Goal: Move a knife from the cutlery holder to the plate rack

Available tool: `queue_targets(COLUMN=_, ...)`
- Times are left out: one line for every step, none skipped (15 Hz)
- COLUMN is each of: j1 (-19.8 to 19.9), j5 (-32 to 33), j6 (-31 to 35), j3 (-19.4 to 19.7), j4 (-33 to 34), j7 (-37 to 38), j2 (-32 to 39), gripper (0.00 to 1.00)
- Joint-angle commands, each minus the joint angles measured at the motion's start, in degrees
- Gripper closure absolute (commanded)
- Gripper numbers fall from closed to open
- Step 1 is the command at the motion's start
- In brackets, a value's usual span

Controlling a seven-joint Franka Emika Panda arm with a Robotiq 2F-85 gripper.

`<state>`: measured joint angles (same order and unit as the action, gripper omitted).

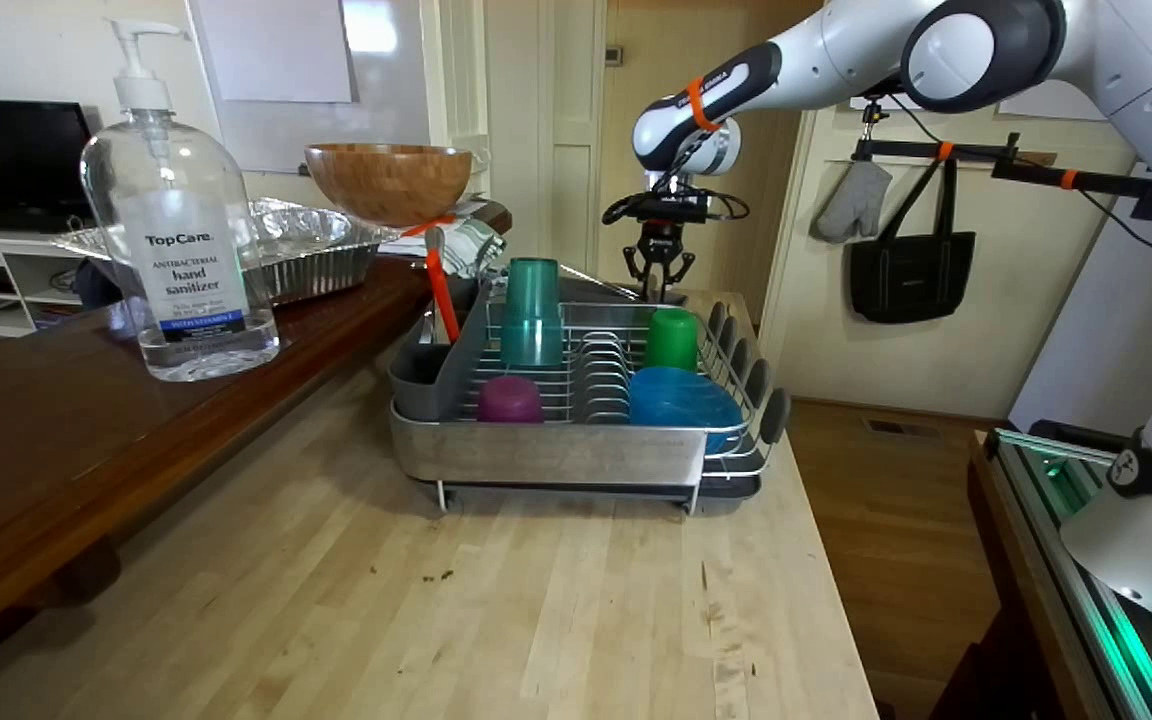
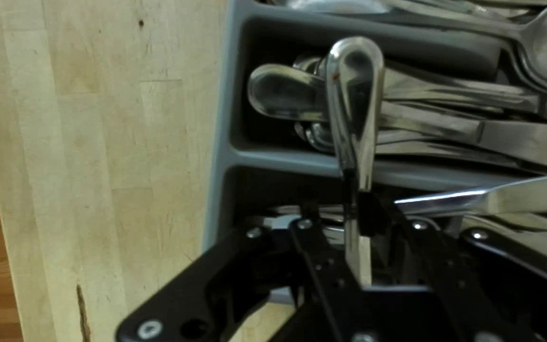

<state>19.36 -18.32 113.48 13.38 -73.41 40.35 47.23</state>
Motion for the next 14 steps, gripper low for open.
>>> queue_targets(j1=-1.2, j5=1.1, j6=2.5, j3=0.6, j4=-2.6, j7=-0.2, j2=-1.1, gripper=0.99)
queue_targets(j1=-1.4, j5=1.3, j6=2.6, j3=0.6, j4=-2.5, j7=-0.1, j2=-1.1, gripper=1.0)
queue_targets(j1=-1.6, j5=1.5, j6=2.5, j3=0.8, j4=-2.5, j7=0.1, j2=-1.0, gripper=0.98)
queue_targets(j1=-1.7, j5=1.8, j6=1.6, j3=1.0, j4=-2.2, j7=0.4, j2=-0.9, gripper=0.96)
queue_targets(j1=-1.7, j5=2.1, j6=0.8, j3=1.1, j4=-1.9, j7=0.6, j2=-1.0, gripper=0.96)
queue_targets(j1=-1.5, j5=2.1, j6=0.1, j3=1.1, j4=-2.1, j7=0.4, j2=-1.4, gripper=0.96)
queue_targets(j1=-1.2, j5=1.8, j6=0.1, j3=1.0, j4=-2.8, j7=-0.3, j2=-2.6, gripper=0.96)
queue_targets(j1=-1.1, j5=1.6, j6=0.5, j3=1.0, j4=-3.7, j7=-0.7, j2=-3.8, gripper=0.96)
queue_targets(j1=-1.4, j5=1.7, j6=1.7, j3=1.3, j4=-4.9, j7=-1.2, j2=-5.4, gripper=0.96)
queue_targets(j1=-1.7, j5=1.9, j6=2.8, j3=1.5, j4=-5.8, j7=-1.6, j2=-6.9, gripper=0.96)
queue_targets(j1=-2.0, j5=2.2, j6=3.6, j3=1.8, j4=-6.4, j7=-1.9, j2=-8.3, gripper=0.96)
queue_targets(j1=-2.3, j5=2.3, j6=4.5, j3=1.7, j4=-7.3, j7=-2.9, j2=-9.9, gripper=0.96)
queue_targets(j1=-2.6, j5=2.6, j6=4.9, j3=1.7, j4=-7.8, j7=-3.9, j2=-11.4, gripper=0.96)
queue_targets(j1=-3.1, j5=3.1, j6=5.3, j3=1.5, j4=-8.3, j7=-5.5, j2=-12.8, gripper=0.96)
